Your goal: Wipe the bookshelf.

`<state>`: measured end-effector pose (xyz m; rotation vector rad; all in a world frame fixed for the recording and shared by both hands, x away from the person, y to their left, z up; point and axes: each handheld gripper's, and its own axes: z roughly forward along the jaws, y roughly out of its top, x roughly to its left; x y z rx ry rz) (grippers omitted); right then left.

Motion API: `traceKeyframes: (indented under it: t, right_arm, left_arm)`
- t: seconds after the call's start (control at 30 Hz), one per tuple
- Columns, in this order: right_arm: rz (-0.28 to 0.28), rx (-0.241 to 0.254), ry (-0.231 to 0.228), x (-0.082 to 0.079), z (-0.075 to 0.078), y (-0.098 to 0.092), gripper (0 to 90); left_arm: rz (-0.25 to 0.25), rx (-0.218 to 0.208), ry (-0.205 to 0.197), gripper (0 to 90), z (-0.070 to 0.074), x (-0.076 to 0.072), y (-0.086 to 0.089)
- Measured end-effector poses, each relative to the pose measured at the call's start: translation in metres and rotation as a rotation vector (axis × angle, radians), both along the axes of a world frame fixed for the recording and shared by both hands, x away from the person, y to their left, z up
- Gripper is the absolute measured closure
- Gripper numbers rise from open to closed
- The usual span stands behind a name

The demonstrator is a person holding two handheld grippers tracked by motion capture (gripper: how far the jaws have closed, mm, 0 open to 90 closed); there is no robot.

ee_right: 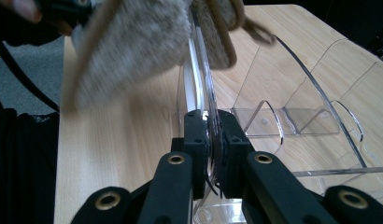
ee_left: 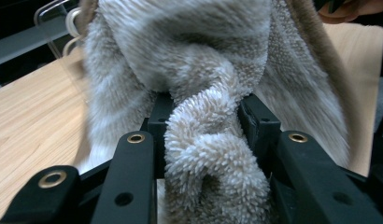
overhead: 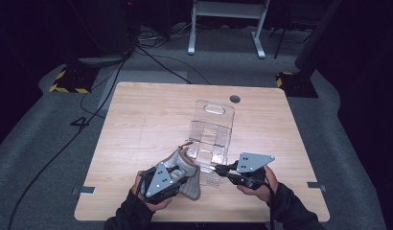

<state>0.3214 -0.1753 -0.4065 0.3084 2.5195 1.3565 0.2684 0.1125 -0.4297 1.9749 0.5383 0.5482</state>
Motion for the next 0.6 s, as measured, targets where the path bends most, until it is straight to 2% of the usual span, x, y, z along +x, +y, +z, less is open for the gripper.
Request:
traceKeyframes:
  t: [0.13,0.17,0.23,0.3,0.37,0.4,0.43,0.5,0.53,0.6]
  right_arm:
    - [-0.006,0.003,-0.002,0.0,-0.001,0.0,84.6]
    - [-0.006,0.006,0.0,0.0,-0.001,0.001,84.9]
    - [-0.003,0.01,0.007,0.0,-0.001,0.002,85.6]
    - [0.002,0.006,0.008,-0.001,-0.001,0.006,86.1]
    - [0.003,0.005,0.006,-0.002,-0.001,0.009,86.2]
    - [0.004,0.002,0.003,-0.001,-0.001,0.009,86.2]
    - [0.002,0.0,0.002,-0.001,-0.001,0.009,86.2]
    - [0.0,0.004,0.004,-0.001,-0.001,0.009,86.2]
    - [0.0,0.004,0.004,-0.001,-0.001,0.009,86.2]
    - [-0.006,0.004,0.002,-0.002,-0.001,0.009,86.2]
  left_arm:
    - [-0.039,0.018,0.005,63.4,-0.004,-0.004,-0.012]
    - [-0.046,0.055,0.0,63.4,-0.008,-0.004,-0.02]
    - [-0.074,0.099,0.012,63.4,-0.016,-0.001,-0.032]
    - [-0.081,0.118,0.026,63.3,-0.025,0.004,-0.042]
    - [-0.09,0.118,0.042,63.3,-0.033,0.007,-0.049]
    - [-0.1,0.14,0.047,63.4,-0.037,0.008,-0.053]
    - [-0.114,0.191,0.046,63.6,-0.043,0.008,-0.059]
    - [-0.129,0.258,0.063,63.9,-0.055,0.008,-0.064]
    - [-0.13,0.276,0.067,63.9,-0.06,0.008,-0.065]
    - [-0.131,0.259,0.082,64.1,-0.061,0.009,-0.063]
